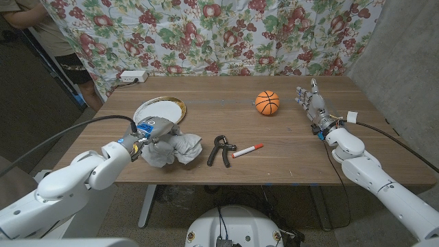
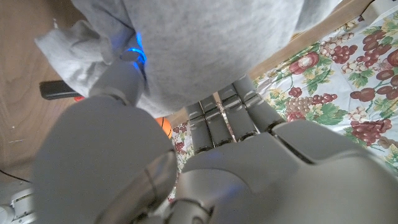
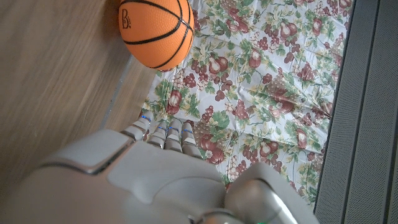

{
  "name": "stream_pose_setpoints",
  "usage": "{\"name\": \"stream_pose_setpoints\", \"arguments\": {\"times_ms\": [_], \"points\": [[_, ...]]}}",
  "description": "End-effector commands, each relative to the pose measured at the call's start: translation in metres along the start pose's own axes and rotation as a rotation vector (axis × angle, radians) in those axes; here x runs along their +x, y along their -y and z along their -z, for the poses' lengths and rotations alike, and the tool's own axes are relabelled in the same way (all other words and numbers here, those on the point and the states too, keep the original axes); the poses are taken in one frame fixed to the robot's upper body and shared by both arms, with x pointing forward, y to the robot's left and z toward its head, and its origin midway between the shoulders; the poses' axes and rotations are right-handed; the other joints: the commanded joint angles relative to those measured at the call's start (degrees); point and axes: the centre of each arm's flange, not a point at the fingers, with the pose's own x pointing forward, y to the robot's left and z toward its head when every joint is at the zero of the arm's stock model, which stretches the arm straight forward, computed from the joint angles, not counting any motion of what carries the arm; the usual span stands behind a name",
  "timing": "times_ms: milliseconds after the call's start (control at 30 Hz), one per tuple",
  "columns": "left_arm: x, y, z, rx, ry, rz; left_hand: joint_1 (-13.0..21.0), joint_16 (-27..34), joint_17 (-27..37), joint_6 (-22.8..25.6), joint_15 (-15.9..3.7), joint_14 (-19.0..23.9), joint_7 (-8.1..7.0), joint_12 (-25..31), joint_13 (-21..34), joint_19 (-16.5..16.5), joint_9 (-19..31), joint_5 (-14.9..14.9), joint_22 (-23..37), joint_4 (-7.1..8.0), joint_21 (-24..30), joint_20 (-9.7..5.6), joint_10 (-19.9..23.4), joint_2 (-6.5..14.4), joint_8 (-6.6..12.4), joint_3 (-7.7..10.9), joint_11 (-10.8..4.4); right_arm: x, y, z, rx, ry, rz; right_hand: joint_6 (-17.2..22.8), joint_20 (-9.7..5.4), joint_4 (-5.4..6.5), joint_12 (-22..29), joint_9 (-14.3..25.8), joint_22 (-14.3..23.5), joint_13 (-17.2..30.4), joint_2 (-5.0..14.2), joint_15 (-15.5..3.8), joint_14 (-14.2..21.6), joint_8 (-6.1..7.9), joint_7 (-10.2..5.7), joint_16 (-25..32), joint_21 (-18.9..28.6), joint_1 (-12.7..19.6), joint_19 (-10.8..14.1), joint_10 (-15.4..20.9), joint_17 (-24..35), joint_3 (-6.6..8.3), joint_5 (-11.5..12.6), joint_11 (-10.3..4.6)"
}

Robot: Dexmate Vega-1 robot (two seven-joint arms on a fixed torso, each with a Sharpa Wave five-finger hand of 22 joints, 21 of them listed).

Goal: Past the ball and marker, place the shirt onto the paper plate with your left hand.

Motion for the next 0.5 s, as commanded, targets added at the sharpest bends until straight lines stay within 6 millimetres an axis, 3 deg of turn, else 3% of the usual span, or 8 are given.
{"name": "stream_pose_setpoints", "arguments": {"times_ms": [33, 500], "points": [[-0.0014, -0.0145, 0.0001, -0.052, -0.044, -0.040, 2.2, -0.2, 0.5, 6.5, -6.16, 1.8, -3.14, -0.3, 0.2, -0.4, 12.0, 0.3, -0.2, 6.91, 0.9, -7.79, 4.6, 2.3, 0.35, 6.38, -3.94, -0.0049, 0.0051, 0.0016, 0.023, 0.012, 0.016, 0.3, -0.05, -0.12, 0.4, 0.2, 0.1, 0.1, 1.28, -0.19, -0.1, 0.18, 0.05, 0.2, -0.3, 0.6, -0.3, 0.2, 0.1, 0.09, 0.0, 0.18], [-0.0007, -0.0145, 0.0039, -0.049, -0.102, -0.060, 1.8, -0.6, 1.2, 6.3, -6.14, 1.7, -3.07, -0.7, 0.5, -1.1, 11.9, 0.4, -1.1, 6.87, 1.6, -7.61, 4.6, 2.3, 0.87, 6.83, -3.94, -0.0104, 0.0102, -0.0013, 0.014, 0.029, 0.023, 0.6, -1.08, -0.16, 0.5, 0.2, 0.1, 0.1, 1.38, -1.08, -0.2, 0.23, 0.07, 0.1, -0.3, 0.7, -0.3, 0.3, 0.1, 0.19, 0.0, 0.38]]}}
